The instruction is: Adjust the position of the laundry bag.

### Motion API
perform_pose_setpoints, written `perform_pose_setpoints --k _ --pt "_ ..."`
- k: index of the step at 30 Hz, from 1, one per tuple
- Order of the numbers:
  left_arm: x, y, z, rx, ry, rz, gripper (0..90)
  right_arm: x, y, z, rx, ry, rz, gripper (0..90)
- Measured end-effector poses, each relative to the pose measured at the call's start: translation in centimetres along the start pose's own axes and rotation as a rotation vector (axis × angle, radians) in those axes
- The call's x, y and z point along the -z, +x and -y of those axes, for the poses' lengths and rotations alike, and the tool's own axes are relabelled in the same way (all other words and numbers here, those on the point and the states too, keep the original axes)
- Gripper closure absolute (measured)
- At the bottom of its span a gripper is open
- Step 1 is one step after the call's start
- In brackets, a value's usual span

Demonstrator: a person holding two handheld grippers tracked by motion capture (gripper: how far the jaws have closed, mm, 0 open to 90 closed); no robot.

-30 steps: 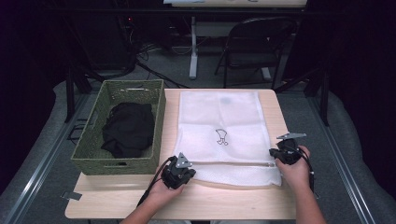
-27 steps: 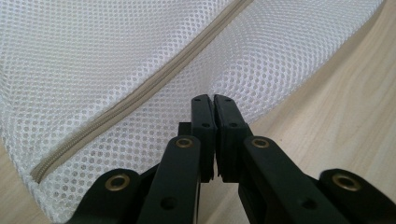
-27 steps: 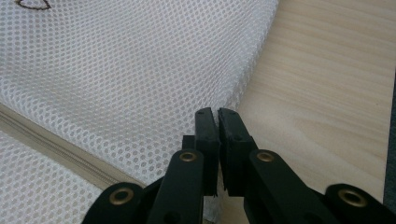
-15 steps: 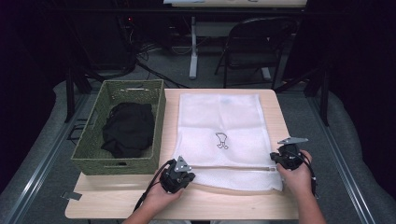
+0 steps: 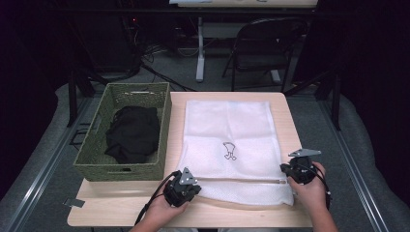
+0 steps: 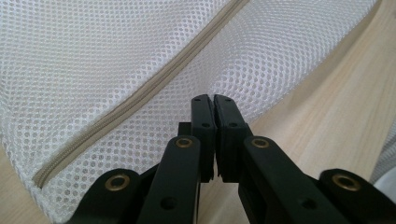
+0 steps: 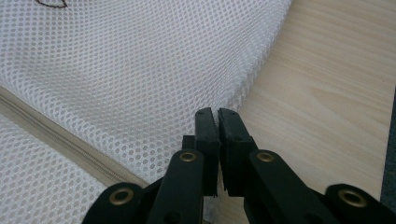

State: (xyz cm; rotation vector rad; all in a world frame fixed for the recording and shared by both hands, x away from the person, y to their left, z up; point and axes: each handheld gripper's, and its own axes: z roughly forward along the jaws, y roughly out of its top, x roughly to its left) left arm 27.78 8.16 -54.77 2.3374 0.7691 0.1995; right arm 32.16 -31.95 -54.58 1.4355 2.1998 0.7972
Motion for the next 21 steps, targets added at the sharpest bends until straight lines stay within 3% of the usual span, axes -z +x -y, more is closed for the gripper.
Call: perform_pose_setpoints --k 9,21 --pt "0.7 -0.6 0.9 0.011 0.006 0.029 87.9 0.8 0.6 0.8 0.004 -0.010 -0.027 87.4" --pt "0.9 -1.7 2.0 0.008 0.024 0.035 87.8 1.5 1.2 2.1 0.020 0.001 -0.044 87.4"
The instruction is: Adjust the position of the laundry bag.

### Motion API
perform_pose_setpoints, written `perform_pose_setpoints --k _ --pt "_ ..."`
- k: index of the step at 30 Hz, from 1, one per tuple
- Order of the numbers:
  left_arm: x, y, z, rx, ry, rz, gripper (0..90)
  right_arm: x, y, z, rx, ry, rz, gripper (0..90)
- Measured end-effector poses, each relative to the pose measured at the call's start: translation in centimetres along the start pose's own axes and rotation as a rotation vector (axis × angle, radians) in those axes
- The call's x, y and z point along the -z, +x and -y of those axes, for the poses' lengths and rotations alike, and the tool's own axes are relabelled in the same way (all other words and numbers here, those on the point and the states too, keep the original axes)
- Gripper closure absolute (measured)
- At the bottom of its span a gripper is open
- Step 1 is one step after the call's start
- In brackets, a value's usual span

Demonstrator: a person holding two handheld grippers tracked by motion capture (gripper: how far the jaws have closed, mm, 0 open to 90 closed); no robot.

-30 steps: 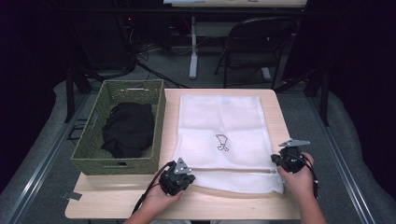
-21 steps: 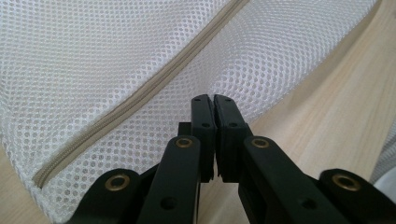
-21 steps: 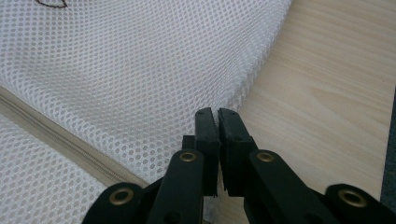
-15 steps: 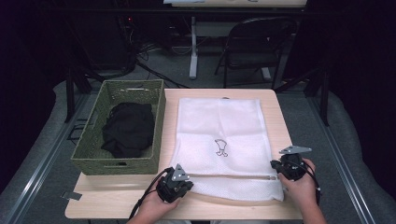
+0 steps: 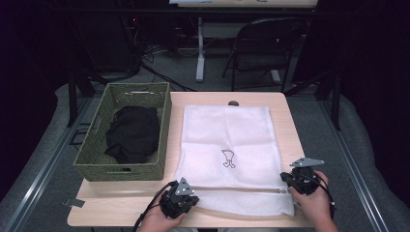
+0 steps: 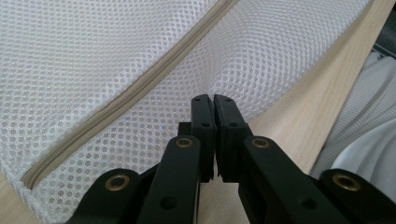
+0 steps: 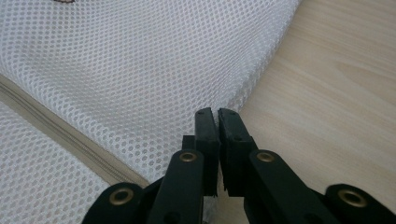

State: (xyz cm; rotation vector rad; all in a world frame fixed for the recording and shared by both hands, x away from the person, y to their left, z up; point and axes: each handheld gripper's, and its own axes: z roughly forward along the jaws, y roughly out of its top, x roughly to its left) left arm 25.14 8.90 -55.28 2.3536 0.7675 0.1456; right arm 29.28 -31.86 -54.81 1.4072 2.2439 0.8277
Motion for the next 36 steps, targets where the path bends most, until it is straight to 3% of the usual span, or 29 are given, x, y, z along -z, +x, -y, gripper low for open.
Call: perform_pose_setpoints --k 8,18,27,31,36 --pt "-0.3 -0.6 0.2 0.001 0.010 0.010 87.8 0.0 -0.2 0.4 0.001 0.010 0.004 87.3" --pt "-1.3 -0.6 0.3 0.001 0.027 0.020 87.5 -0.8 -0.6 0.8 -0.011 0.031 -0.001 86.8" --pt "-1.3 -0.5 0.4 0.017 0.022 0.026 84.4 -0.9 -0.6 0.9 -0.001 0.044 0.005 85.3" --pt "-0.7 -0.2 0.1 0.039 -0.008 0.052 80.2 -0.8 -0.5 0.9 0.000 0.040 0.010 82.7" --pt "0.0 0.2 -0.1 0.051 -0.048 0.040 71.6 -0.5 -0.5 0.8 0.008 0.027 0.015 77.5"
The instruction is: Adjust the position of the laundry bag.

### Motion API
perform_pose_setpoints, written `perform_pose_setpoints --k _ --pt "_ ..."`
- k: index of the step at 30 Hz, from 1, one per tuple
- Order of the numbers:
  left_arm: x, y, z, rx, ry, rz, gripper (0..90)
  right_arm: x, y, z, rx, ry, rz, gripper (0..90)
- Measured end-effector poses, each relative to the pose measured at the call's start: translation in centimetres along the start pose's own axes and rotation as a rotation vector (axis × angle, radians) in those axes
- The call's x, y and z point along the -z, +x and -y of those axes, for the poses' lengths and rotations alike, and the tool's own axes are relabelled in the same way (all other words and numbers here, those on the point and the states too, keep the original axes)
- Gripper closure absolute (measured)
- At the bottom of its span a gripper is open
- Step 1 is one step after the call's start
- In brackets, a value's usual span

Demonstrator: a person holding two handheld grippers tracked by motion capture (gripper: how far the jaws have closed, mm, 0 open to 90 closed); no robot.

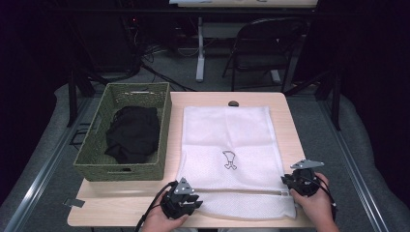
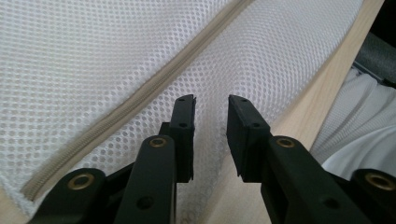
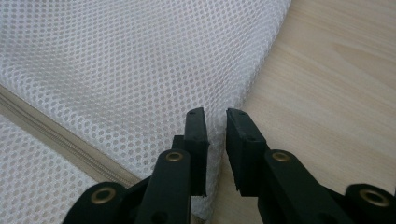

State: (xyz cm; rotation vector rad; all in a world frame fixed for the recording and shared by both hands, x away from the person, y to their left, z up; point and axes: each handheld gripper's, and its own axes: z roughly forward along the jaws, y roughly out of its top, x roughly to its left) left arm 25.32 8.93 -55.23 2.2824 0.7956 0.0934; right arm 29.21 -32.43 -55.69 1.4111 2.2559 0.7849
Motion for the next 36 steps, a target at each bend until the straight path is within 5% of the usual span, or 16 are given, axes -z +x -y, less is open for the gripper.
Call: perform_pose_setpoints --k 6,16,29,36 --pt "0.5 0.5 -0.2 0.036 -0.044 -0.015 62.7 0.3 0.4 -0.2 0.021 -0.020 0.021 67.3" --pt "0.7 0.9 -1.1 0.027 -0.067 -0.048 54.3 0.6 1.2 -0.4 0.031 -0.049 0.028 50.8" --pt "0.9 1.3 -2.7 0.050 -0.087 -0.051 52.4 1.2 1.8 -0.5 0.029 -0.080 0.053 45.8" --pt "0.7 0.6 -4.8 0.045 -0.106 -0.034 54.4 2.1 2.2 -0.4 -0.022 -0.109 0.035 45.2"
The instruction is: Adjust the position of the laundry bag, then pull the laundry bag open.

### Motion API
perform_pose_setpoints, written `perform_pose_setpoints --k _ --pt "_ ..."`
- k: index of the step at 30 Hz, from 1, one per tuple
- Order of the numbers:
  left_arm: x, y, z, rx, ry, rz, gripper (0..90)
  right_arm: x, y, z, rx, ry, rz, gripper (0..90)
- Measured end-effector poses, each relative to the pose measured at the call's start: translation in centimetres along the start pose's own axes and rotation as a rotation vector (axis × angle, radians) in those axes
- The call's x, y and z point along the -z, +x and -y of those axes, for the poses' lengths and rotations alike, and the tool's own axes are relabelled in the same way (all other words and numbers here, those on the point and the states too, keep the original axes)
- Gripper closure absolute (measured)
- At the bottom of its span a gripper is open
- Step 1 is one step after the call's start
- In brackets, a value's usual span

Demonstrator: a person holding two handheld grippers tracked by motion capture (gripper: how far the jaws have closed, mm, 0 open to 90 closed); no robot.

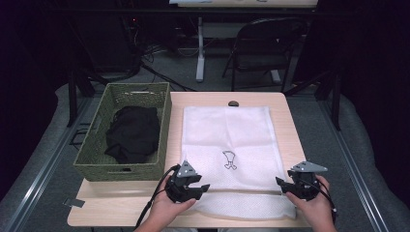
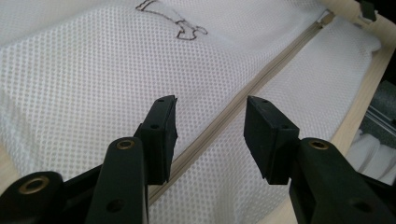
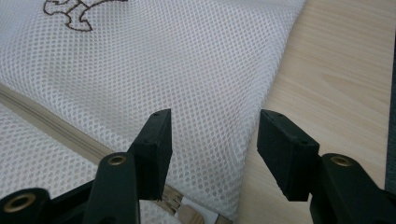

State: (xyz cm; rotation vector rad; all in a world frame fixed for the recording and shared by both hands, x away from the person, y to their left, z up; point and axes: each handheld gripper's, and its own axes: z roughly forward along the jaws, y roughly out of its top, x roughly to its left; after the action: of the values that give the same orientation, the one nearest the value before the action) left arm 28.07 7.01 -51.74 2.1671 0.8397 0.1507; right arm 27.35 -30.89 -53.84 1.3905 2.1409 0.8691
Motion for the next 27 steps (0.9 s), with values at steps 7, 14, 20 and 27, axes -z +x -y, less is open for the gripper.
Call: perform_pose_setpoints --k 7,14,20,27 --pt "-0.4 -0.8 -2.1 -0.034 -0.014 0.005 54.0 0.2 -0.2 0.1 0.013 0.021 0.004 51.5" --pt "-1.1 -1.9 -4.2 -0.065 -0.011 0.030 54.0 0.5 -0.1 0.0 0.025 -0.001 -0.007 55.9" --pt "-1.8 -2.5 -5.7 -0.090 0.000 0.049 53.7 0.6 -0.1 0.0 0.012 -0.016 -0.013 56.1" --pt "-2.8 -2.9 -7.0 -0.095 0.014 0.068 51.9 0.3 -0.4 0.1 0.000 0.007 -0.018 53.2"
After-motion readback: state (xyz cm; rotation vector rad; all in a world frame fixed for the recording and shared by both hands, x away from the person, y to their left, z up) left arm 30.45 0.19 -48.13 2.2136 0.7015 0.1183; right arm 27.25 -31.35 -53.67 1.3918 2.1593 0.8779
